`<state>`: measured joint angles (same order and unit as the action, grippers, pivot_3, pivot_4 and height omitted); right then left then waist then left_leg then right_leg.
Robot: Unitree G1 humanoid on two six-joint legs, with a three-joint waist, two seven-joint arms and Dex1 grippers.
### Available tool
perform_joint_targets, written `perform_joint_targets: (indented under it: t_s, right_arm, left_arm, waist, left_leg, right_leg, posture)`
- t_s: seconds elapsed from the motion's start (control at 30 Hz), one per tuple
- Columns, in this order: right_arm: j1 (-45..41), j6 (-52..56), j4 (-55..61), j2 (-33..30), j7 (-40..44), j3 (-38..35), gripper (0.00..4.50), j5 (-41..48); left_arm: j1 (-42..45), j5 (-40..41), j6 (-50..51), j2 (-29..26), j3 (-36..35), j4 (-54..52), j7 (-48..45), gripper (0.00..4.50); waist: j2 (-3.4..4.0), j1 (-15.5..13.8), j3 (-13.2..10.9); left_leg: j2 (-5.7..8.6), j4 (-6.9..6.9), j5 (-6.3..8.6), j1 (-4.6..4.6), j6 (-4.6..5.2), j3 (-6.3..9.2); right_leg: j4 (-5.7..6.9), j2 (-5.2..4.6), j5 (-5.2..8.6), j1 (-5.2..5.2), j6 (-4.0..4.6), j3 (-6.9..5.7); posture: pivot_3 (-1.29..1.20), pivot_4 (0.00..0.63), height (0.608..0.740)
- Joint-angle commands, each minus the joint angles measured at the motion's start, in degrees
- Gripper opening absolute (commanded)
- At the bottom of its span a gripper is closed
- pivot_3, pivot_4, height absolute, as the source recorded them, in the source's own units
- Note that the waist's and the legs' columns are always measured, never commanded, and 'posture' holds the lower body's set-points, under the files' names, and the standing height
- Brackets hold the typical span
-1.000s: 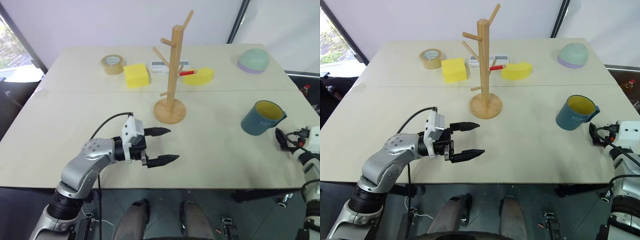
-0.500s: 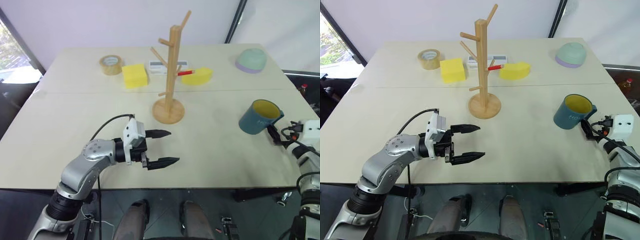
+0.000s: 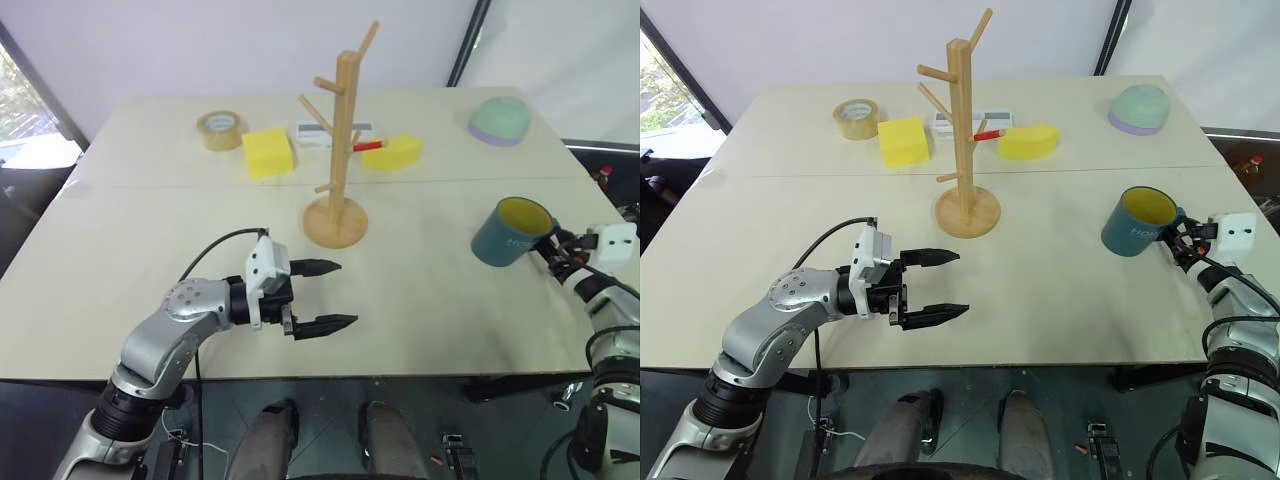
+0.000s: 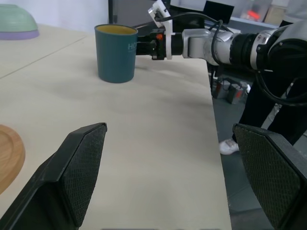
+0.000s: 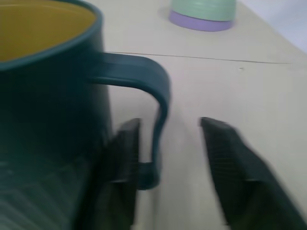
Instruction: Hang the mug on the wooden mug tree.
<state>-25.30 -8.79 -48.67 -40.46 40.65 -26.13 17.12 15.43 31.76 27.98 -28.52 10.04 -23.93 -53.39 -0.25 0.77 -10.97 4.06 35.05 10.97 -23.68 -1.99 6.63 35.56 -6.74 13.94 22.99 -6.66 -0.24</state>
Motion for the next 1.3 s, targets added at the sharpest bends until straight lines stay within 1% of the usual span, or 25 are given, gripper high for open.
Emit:
perform_joint_targets:
  t_s: [0.03, 0.17, 0.27, 0.33, 0.4, 0.43, 0.47, 0.53, 0.57, 0.7, 0.73, 0.8, 0.87, 0.93, 1.03, 1.13, 1.3]
  right_arm:
    - [-0.2, -0.7, 1.7, -0.7, 1.2, -0.8, 0.07, 1.6]
    - [1.1, -0.5, 4.4, -0.6, 1.5, -1.0, 0.07, 2.6]
    - [3.3, 0.5, 10.5, -1.0, 0.5, -0.8, 0.07, 2.6]
    - [6.5, 1.5, 18.8, -2.1, 0.7, 1.0, 0.07, 0.9]
    - [10.3, 4.2, 30.6, -3.4, 2.0, 3.2, 0.07, 0.4]
    - [12.2, 6.8, 38.8, -5.2, 3.6, 4.9, 0.07, 0.5]
    - [13.5, 8.9, 44.5, -6.5, 4.5, 6.0, 0.07, 0.7]
    - [13.3, 15.8, 56.4, -10.0, 5.4, 8.2, 0.07, 2.2]
    - [13.0, 18.4, 59.6, -10.8, 5.2, 8.6, 0.07, 2.8]
    - [5.9, 32.8, 72.9, -15.7, 4.1, 12.8, 0.07, 6.2]
    - [4.6, 35.4, 74.5, -16.2, 3.7, 13.4, 0.07, 6.8]
    - [-0.6, 42.4, 76.9, -16.3, 1.9, 16.0, 0.07, 8.3]
    - [-5.0, 47.7, 78.0, -16.8, 1.1, 19.2, 0.07, 7.8]
    - [-8.9, 53.1, 78.0, -16.7, 0.3, 21.7, 0.07, 7.6]
    - [-15.3, 60.0, 76.0, -13.6, -2.8, 23.9, 0.07, 7.5]
    - [-19.0, 63.7, 75.0, -12.0, -3.7, 24.7, 0.07, 7.5]
    - [-22.3, 66.0, 73.9, -10.7, -3.6, 25.9, 0.07, 7.0]
  left_arm:
    - [-0.2, 0.7, -0.9, 0.0, -1.1, -2.4, 0.3, 4.5]
    - [-0.4, 0.7, -1.1, -0.1, -1.3, -2.2, 0.3, 4.5]
    - [-0.5, 0.4, -1.3, -0.4, -2.0, -1.8, 0.5, 4.5]
    - [-0.3, -0.1, -2.0, -0.8, -3.2, -0.7, 0.9, 4.5]
    - [-0.1, -0.7, -3.1, -1.4, -4.6, 0.8, 1.1, 4.5]
    - [0.2, -1.1, -3.8, -1.9, -5.7, 2.2, 1.1, 4.5]
    - [0.3, -1.4, -4.4, -2.2, -6.3, 3.1, 1.1, 4.5]
    - [1.0, -2.4, -6.1, -3.1, -8.0, 5.9, 0.8, 4.5]
    - [1.2, -2.6, -6.6, -3.4, -8.3, 6.7, 0.7, 4.5]
    - [2.2, -3.5, -8.8, -4.4, -10.2, 10.1, 0.1, 4.5]
    - [2.3, -3.5, -9.1, -4.5, -10.4, 10.3, 0.1, 4.5]
    - [2.5, -3.3, -9.4, -4.2, -11.0, 10.7, 0.3, 4.5]
    - [2.6, -3.2, -9.6, -3.8, -11.3, 10.7, 0.6, 4.5]
    - [2.8, -2.4, -9.4, -3.1, -11.9, 10.4, 1.2, 4.5]
    - [2.9, -1.0, -8.4, -2.5, -12.7, 9.2, 1.7, 4.5]
    - [2.6, -0.6, -8.0, -2.5, -13.0, 8.5, 2.0, 4.5]
    - [2.2, -0.2, -8.0, -2.7, -13.2, 8.1, 2.5, 4.5]
  waist:
    - [0.0, 0.0, 0.0]
    - [-0.03, -0.1, 0.0]
    - [-0.02, -0.1, 0.0]
    - [-0.01, -0.1, 0.0]
    - [0.04, 0.0, 0.0]
    - [0.09, 0.1, 0.0]
    - [0.14, 0.2, -0.1]
    - [0.16, 0.2, -0.1]
    - [0.15, 0.2, -0.1]
    - [0.06, -0.2, -0.1]
    - [0.05, -0.3, -0.1]
    - [0.02, -0.4, -0.1]
    - [0.02, -0.4, -0.1]
    - [0.01, -0.6, -0.1]
    - [0.0, -1.1, -0.1]
    - [0.0, -1.3, -0.1]
    - [0.0, -1.4, -0.1]
  left_leg:
    - [0.0, 0.0, 0.0, 0.0, 0.0, 0.0]
    - [0.0, 0.0, 0.01, 0.13, 0.01, 0.01]
    - [0.0, 0.0, 0.01, 0.13, 0.01, 0.01]
    - [-0.01, -0.01, 0.01, 0.13, 0.01, 0.01]
    - [-0.03, -0.04, 0.01, 0.13, 0.01, 0.01]
    - [-0.03, -0.05, 0.02, 0.13, 0.02, 0.0]
    - [-0.05, -0.06, 0.02, 0.14, 0.01, 0.0]
    - [-0.06, -0.04, 0.02, 0.13, 0.01, -0.03]
    - [-0.09, -0.03, 0.02, 0.13, 0.01, -0.03]
    - [-0.16, 0.03, 0.04, 0.1, -0.03, -0.01]
    - [-0.16, 0.04, 0.06, 0.06, -0.05, 0.0]
    - [-0.16, 0.02, 0.05, -0.14, -0.04, 0.07]
    - [-0.09, 0.03, 0.04, -0.48, 0.0, 0.07]
    - [0.01, 0.08, 0.06, -0.85, 0.07, 0.05]
    - [0.01, 0.01, 0.12, -0.98, 0.17, -0.02]
    - [-0.01, 0.0, 0.12, -1.09, 0.17, -0.04]
    - [0.0, 0.07, 0.12, -1.12, 0.17, -0.12]
  right_leg:
    - [0.0, 0.0, 0.0, -0.01, 0.0, 0.0]
    - [-0.03, -0.01, 0.0, -0.16, 0.0, 0.01]
    - [-0.03, -0.02, 0.0, -0.17, 0.0, 0.02]
    - [-0.03, -0.02, 0.01, -0.15, -0.01, 0.02]
    - [-0.01, -0.02, 0.01, -0.1, -0.01, 0.03]
    - [0.02, -0.02, 0.01, -0.08, -0.01, 0.04]
    - [0.05, -0.01, 0.01, -0.05, -0.02, 0.04]
    - [0.23, -0.02, 0.15, 0.09, -0.23, 0.14]
    - [0.32, -0.02, 0.15, 0.15, -0.24, 0.19]
    - [0.35, -0.05, 0.17, 0.18, -0.23, 0.2]
    - [0.29, -0.07, 0.17, 0.18, -0.22, 0.2]
    - [0.02, -0.07, 0.16, 0.22, -0.21, 0.14]
    - [-0.12, -0.11, 0.01, 0.47, 0.02, 0.14]
    - [-0.16, -0.16, -0.08, 0.8, -0.1, 0.15]
    - [-0.19, -0.16, -0.18, 1.02, -0.34, 0.16]
    - [-0.11, -0.09, -0.2, 1.2, -0.39, 0.16]
    - [-0.1, -0.07, -0.2, 1.18, -0.36, 0.14]
  posture:
    - [0.0, 0.15, 0.74]
    - [0.0, 0.15, 0.74]
    - [0.0, 0.15, 0.74]
    - [0.0, 0.15, 0.74]
    - [0.0, 0.15, 0.74]
    - [0.0, 0.15, 0.74]
    - [0.0, 0.15, 0.74]
    - [0.0, 0.15, 0.74]
    - [0.0, 0.15, 0.74]
    - [0.0, 0.15, 0.74]
    - [0.0, 0.15, 0.74]
    - [0.0, 0.15, 0.74]
    - [0.0, 0.15, 0.74]
    - [0.0, 0.15, 0.74]
    - [0.0, 0.15, 0.74]
    - [0.0, 0.15, 0.74]
    - [0.0, 0.15, 0.74]
